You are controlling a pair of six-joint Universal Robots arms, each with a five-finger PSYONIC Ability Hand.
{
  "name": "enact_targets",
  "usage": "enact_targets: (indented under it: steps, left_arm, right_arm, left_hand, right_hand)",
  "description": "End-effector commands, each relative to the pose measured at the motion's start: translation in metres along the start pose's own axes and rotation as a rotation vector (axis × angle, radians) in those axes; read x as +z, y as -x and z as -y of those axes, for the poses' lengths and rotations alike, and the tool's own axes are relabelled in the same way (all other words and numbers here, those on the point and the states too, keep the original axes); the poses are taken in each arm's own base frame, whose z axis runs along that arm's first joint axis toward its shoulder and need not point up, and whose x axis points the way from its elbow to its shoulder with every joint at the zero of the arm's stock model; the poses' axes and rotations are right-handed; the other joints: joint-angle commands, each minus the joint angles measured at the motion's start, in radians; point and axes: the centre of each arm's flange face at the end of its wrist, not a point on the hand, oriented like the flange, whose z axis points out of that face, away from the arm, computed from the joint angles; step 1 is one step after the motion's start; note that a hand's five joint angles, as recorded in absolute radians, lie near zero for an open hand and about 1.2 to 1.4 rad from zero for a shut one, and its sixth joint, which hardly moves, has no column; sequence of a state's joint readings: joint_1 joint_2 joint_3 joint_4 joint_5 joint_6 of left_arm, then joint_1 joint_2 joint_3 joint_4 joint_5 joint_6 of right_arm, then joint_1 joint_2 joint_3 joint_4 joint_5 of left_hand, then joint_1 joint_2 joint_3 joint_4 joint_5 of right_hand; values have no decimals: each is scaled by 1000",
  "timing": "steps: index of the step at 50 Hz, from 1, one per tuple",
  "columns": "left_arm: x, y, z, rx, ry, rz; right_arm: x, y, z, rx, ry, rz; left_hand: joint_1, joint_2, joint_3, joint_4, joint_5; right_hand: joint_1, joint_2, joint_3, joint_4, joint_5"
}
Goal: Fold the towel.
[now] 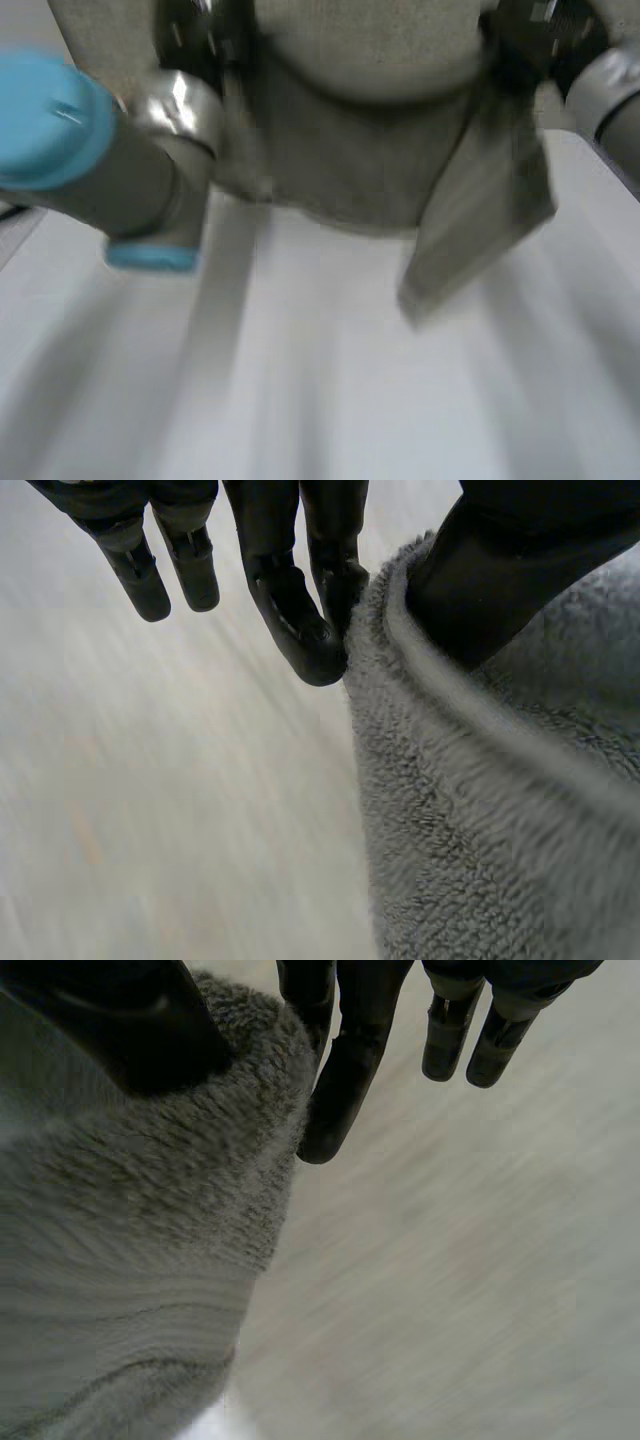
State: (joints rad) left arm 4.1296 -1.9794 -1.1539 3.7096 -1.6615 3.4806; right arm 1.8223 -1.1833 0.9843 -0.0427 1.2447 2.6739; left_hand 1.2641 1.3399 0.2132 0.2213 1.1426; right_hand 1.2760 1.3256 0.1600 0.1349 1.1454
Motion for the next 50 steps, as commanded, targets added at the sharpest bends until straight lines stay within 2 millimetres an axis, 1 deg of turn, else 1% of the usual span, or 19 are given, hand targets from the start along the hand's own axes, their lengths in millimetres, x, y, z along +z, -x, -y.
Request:
enact_targets:
  steps: [1, 5, 7, 8, 10, 11, 12, 13, 15, 16, 18, 21, 22, 23, 26, 30, 34, 40, 50]
  left_arm:
    - [-1, 25, 92, -55, -347, -39]
    - [-18, 12, 65, -66, -242, -133]
    - [-42, 1, 25, -64, -62, -224]
    - [-42, 1, 24, -64, -61, -225]
    - [-70, -6, -28, -62, 155, -294]
    - [-70, -6, -28, -62, 156, -295]
    - [-85, -8, -50, -67, 253, -315]
    - [-85, -8, -50, -67, 254, -315]
    - [-114, -16, -79, -73, 410, -359]
    - [-114, -16, -79, -73, 411, -359]
    - [-138, -21, -94, -61, 527, -398]
    - [-146, -23, -98, -44, 573, -418]
    - [-153, -24, -100, -21, 609, -443]
    - [-157, -26, -99, 8, 639, -467]
    - [-161, -24, -94, 55, 682, -484]
    - [-162, -21, -89, 72, 705, -468]
    - [-156, -15, -65, 77, 655, -433]
    - [-159, -12, -46, 47, 628, -412]
    - [-190, -16, -55, 14, 731, -440]
  right_arm:
    - [-29, -18, 73, -39, -335, -176]
    - [-36, 0, 45, -23, -259, -95]
    - [-45, 23, 17, -19, -174, 2]
    - [-46, 23, 17, -19, -174, 2]
    - [-59, 45, -15, -68, -83, 98]
    - [-59, 45, -15, -68, -83, 99]
    - [-66, 54, -31, -112, -41, 140]
    - [-66, 54, -31, -113, -40, 141]
    - [-84, 74, -64, -211, 44, 224]
    - [-84, 74, -64, -212, 45, 225]
    - [-101, 91, -90, -336, 116, 296]
    - [-107, 95, -101, -397, 148, 321]
    - [-109, 91, -109, -444, 185, 318]
    - [-111, 83, -115, -456, 222, 300]
    - [-107, 68, -111, -430, 262, 230]
    - [-104, 55, -94, -338, 253, 163]
    - [-106, 44, -75, -94, 254, 106]
    - [-115, 45, -67, 119, 314, 102]
    - [-129, 52, -69, 204, 455, 172]
  left_hand:
    - [132, 56, -39, -47, 79]
    - [132, 56, -39, -47, 79]
    - [132, 56, -39, -47, 79]
    - [132, 56, -39, -47, 79]
    - [132, 56, -39, -47, 79]
    - [132, 56, -39, -47, 79]
    - [132, 56, -39, -47, 79]
    - [132, 56, -39, -47, 79]
    - [132, 56, -39, -47, 79]
    - [132, 56, -39, -47, 79]
    - [132, 56, -39, -47, 79]
    - [132, 56, -39, -47, 79]
    - [19, -57, -39, -47, -34]
    - [-842, -918, -39, -47, -895]
    - [-1097, -1172, -39, -47, -1143]
    - [-1106, -1182, -39, -47, -1143]
    - [-1103, -1179, -39, -47, -1143]
    - [-1103, -1179, -39, -47, -1143]
    - [-1103, -1179, -39, -47, -1143]
  right_hand:
    - [120, 71, 15, 40, 76]
    - [120, 71, 15, 40, 76]
    - [120, 71, 15, 40, 76]
    - [120, 71, 15, 40, 76]
    - [120, 71, 15, 40, 76]
    - [120, 71, 15, 40, 76]
    - [120, 71, 15, 40, 76]
    - [120, 71, 15, 40, 76]
    - [120, 71, 15, 40, 76]
    - [120, 71, 15, 40, 76]
    - [120, 71, 15, 40, 76]
    - [-64, -113, 15, 40, -108]
    - [-639, -689, 15, 40, -683]
    - [-1270, -1319, 15, 40, -1145]
    - [-1276, -1326, 15, 40, -1145]
    - [-1276, -1326, 15, 40, -1145]
    - [-1276, -1326, 15, 40, -1145]
    - [-1276, -1326, 15, 40, -1145]
    - [-1276, -1326, 15, 40, -1145]
